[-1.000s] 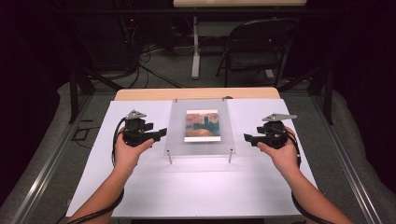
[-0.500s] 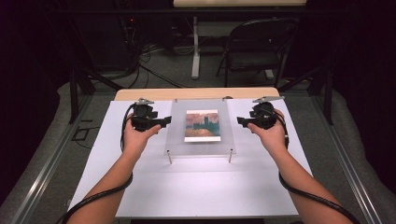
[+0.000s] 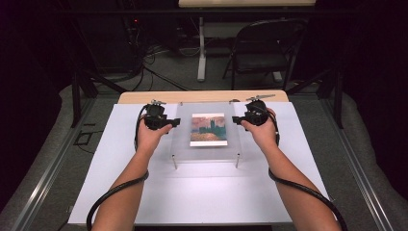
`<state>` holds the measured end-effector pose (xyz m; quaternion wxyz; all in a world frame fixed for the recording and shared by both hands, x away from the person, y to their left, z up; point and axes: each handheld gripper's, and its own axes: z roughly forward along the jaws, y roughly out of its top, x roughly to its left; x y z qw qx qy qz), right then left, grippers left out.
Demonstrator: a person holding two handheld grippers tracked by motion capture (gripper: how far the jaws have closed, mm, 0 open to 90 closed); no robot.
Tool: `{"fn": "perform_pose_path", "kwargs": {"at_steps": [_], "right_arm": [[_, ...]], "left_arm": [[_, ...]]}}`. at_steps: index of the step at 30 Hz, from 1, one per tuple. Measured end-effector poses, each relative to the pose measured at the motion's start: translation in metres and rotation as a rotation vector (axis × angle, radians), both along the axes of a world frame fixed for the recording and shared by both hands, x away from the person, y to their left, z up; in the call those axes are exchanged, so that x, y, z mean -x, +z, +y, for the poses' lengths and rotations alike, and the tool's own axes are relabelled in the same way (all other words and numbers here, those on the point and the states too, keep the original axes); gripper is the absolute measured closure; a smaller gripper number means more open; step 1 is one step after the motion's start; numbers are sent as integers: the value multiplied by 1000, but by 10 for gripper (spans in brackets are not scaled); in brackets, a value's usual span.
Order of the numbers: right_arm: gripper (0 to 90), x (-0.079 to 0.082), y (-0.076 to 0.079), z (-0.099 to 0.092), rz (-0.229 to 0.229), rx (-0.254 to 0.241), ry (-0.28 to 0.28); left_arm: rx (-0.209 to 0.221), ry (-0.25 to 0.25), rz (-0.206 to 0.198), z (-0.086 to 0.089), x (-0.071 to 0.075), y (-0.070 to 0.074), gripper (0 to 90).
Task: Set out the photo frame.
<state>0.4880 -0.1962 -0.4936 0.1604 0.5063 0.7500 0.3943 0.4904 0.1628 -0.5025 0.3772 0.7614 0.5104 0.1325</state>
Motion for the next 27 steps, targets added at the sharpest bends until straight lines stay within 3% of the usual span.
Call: {"fn": "perform_pose_path", "kwargs": {"at_steps": [6,10,17,23,27], "right_arm": [[364,-9,-11,2,30,-30,-24],[365,-17,-21,3,52,-41,-31],[364,-26,-32,8,88,-50,-28],[364,-32,-38,9,118,-80,-31],[364,-34,-40,10,131,-99,-32]], "left_arm": [[23,16,18,2,-7,-7,340],[48,25,50,2,-14,-16,341],[47,20,78,-5,-22,-30,342],[87,16,92,-9,-27,-33,338],[91,12,114,-9,-29,-32,340]]}}
